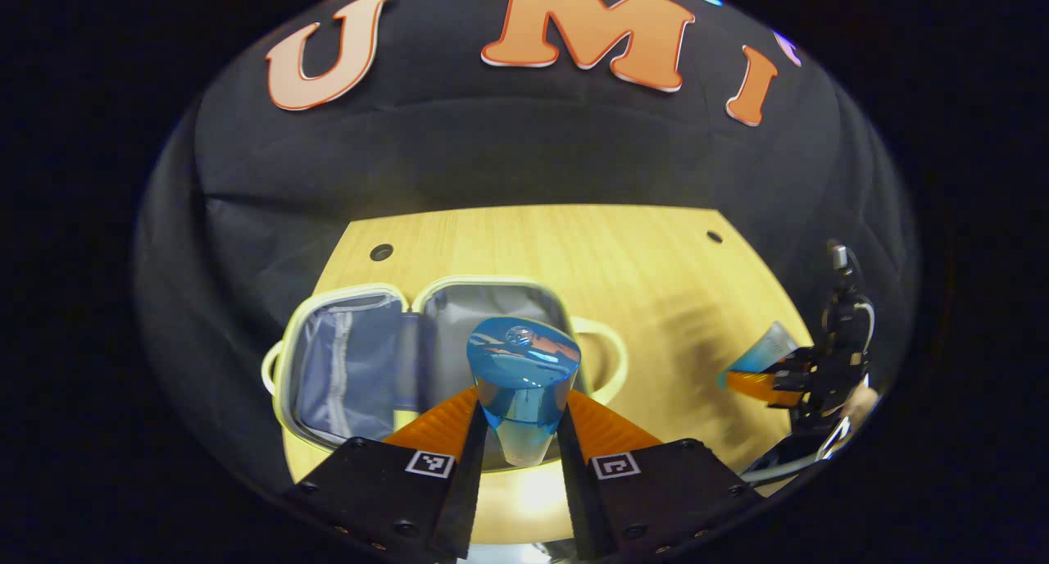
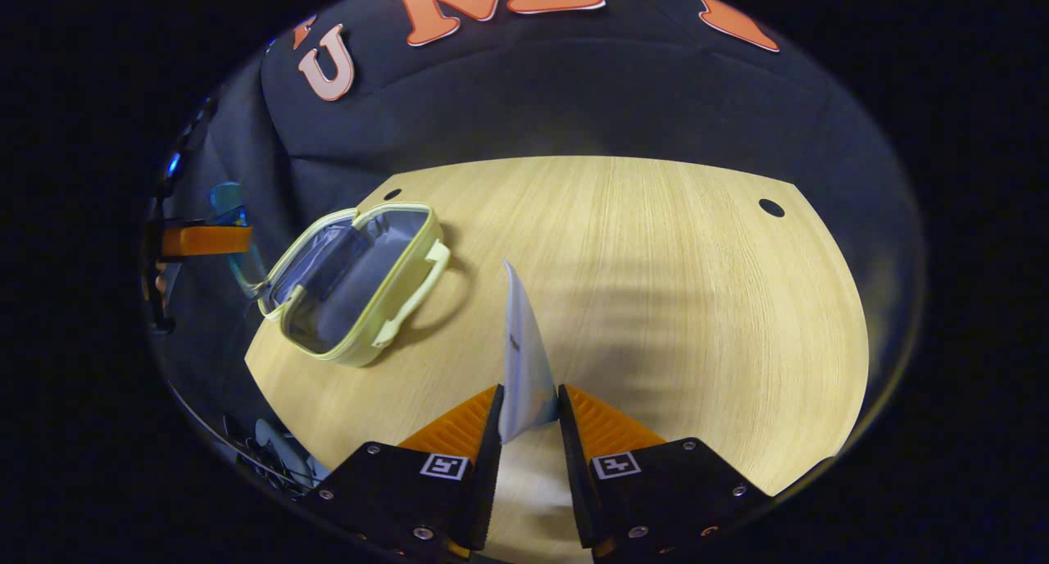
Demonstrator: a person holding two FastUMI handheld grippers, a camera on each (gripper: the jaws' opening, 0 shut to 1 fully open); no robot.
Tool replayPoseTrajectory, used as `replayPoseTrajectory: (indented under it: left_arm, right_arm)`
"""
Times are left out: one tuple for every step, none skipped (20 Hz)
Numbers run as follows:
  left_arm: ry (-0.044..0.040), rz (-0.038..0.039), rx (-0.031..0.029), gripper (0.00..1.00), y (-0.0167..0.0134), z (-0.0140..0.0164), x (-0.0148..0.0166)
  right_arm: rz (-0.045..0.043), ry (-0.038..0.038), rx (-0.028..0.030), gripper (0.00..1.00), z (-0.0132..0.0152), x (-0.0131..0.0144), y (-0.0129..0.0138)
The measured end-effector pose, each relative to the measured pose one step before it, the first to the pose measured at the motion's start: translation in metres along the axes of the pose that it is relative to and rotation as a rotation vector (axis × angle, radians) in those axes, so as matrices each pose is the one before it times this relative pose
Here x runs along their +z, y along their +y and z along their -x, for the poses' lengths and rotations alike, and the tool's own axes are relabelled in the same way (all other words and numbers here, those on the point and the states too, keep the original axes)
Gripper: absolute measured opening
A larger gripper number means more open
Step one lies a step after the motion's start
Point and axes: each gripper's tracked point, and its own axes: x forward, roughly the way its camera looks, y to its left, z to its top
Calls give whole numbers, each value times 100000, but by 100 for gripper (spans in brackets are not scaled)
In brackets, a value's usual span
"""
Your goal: First open the suitcase, pack the skin care products into it, and then close the suitcase.
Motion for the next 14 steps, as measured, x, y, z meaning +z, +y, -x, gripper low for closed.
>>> replayPoseTrajectory:
  left_arm:
    - [2731,-2471,-991,46,1177,-1007,76]
    - [3886,194,-1479,46,707,-1243,-489]
    - [4650,1658,-2683,47,43,-923,-560]
    - [4789,2489,-2720,46,138,-626,-825]
    - [3807,2004,-2315,47,147,-699,-665]
    - [2552,732,-1455,47,338,-651,-315]
    - [1801,-1169,-653,48,268,-499,-82]
    - [1136,-2176,-8,46,-231,-286,100]
    - [842,-2395,30,47,-304,-231,260]
    - [698,-1898,-247,46,-616,-214,417]
    - [854,-1308,-716,47,-718,23,345]
    - [870,-341,-871,46,-312,-31,82]
    - [703,148,-1100,46,-2,-415,44]
    - [587,629,-408,46,321,-523,-163]
  right_arm:
    - [-1680,-892,-977,41,618,193,797]
    - [-2361,-1058,-1211,41,443,254,784]
    - [-2785,-896,-1342,41,381,27,794]
    - [-3003,-315,-1402,41,214,-70,673]
    - [-2338,-331,-1277,41,126,-151,703]
    - [-1655,-695,-1956,41,28,-103,431]
    - [-1302,-650,-2149,41,136,-182,581]
    - [-1404,-445,-1497,41,173,-82,510]
    - [-1467,120,-1077,41,182,-268,530]
    - [-1308,60,-1280,41,97,-229,373]
    - [-661,578,-1282,41,25,-396,280]
    - [-514,153,-1249,41,38,-111,165]
    - [-464,-206,-963,41,157,-73,275]
    - [-388,-91,-603,41,58,71,251]
